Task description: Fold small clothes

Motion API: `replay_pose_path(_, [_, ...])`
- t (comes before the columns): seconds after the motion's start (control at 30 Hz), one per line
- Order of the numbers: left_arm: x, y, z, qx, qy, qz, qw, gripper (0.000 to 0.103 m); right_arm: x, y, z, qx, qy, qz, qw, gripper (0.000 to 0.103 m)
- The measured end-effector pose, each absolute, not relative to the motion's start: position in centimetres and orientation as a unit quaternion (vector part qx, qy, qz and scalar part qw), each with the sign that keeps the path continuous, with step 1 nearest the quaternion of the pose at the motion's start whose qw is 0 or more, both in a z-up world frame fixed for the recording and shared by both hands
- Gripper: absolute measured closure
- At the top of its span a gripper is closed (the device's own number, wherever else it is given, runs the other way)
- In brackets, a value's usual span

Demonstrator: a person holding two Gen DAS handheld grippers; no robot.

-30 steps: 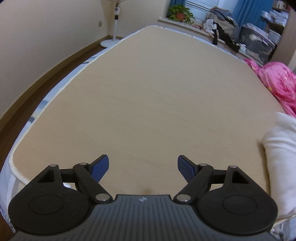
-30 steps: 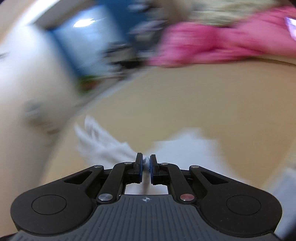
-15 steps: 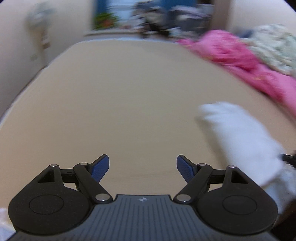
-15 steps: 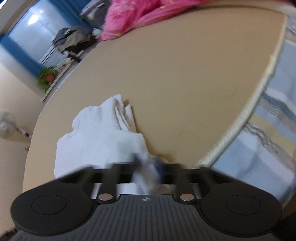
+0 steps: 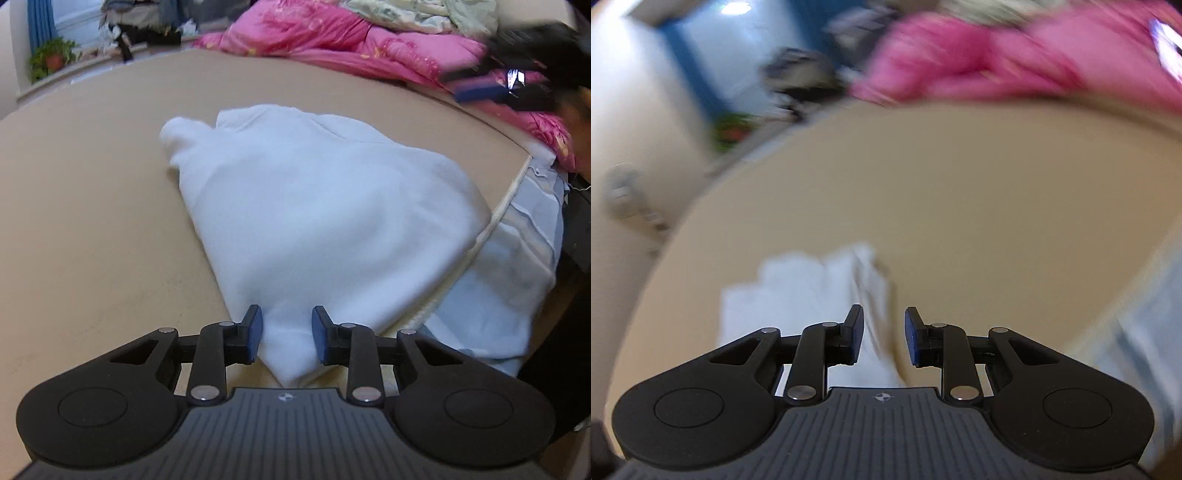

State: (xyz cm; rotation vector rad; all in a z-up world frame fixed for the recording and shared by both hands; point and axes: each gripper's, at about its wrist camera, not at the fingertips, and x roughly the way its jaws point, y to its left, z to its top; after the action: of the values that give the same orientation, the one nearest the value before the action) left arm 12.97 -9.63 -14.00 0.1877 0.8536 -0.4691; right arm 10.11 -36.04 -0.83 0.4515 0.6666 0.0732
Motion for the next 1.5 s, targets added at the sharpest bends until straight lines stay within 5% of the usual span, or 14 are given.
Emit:
replay_pose_path(0.07, [12.9,-9.0,-13.6,0.082,0.412,-0.224,0.880,0.069,13.3,-36.2,-1.1,0.217,0.333,0.057,0.916,0.060])
replay_pose_path(0.37, [10.6,-7.1,-10.7,0.033,0.406,-0.175,0.897,0.068,22.7,-34.9,-9.1,0.315,0.437,0.040,0.842,0.058])
replay_pose_path(0.4, [10.4,-7.3,-10.5,0.037,0.403,-0.174,0.898,0.068,22.9,-34.6,-9.2,0.303,0.436,0.028,0.847,0.065])
replay_pose_path(0.43, [10.4,-7.5,-10.2,0.041,0.400,-0.174,0.899,0.068,22.9,-34.6,-9.2,0.306,0.432,0.023,0.848,0.089])
replay_pose_path(0.47, [10.4,-7.7,-9.8,0.044,0.396,-0.175,0.900,0.067,22.5,-34.7,-8.9,0.320,0.420,0.019,0.849,0.096])
replay_pose_path(0.6, [11.9,-8.6,-8.7,0.019,0.382,-0.170,0.908,0.065,20.4,-35.6,-7.4,0.327,0.355,0.006,0.876,0.096])
replay_pose_path(0.73, [13.9,-9.9,-11.2,0.031,0.428,-0.169,0.887,0.059,19.5,-36.6,-9.2,0.272,0.403,-0.074,0.871,0.091])
replay_pose_path(0.87, [13.9,-9.8,-11.7,0.064,0.451,-0.167,0.874,0.056,16.3,-38.0,-6.4,0.291,0.344,-0.048,0.891,0.083])
replay_pose_path(1.0, [15.4,-7.9,-9.9,0.025,0.443,-0.163,0.881,0.049,13.9,-37.2,-5.6,0.256,0.347,0.083,0.898,0.050])
replay_pose_path(1.07, [16.9,-6.8,-9.3,-0.004,0.441,-0.145,0.886,0.045,14.2,-36.6,-8.5,0.224,0.431,0.077,0.871,0.050])
replay_pose_path(1.13, [19.1,-5.9,-8.9,-0.042,0.445,-0.129,0.885,0.044,13.9,-37.6,-10.8,0.237,0.459,0.040,0.855,0.037])
replay_pose_path(1.33, [24.7,-4.7,-9.4,-0.165,0.475,-0.127,0.855,0.029,15.1,-39.3,-11.5,0.283,0.455,0.059,0.843,0.034])
replay_pose_path(1.5, [27.1,-5.0,-13.0,-0.217,0.513,-0.118,0.822,0.029,17.4,-37.1,-11.3,0.284,0.453,0.074,0.842,0.039])
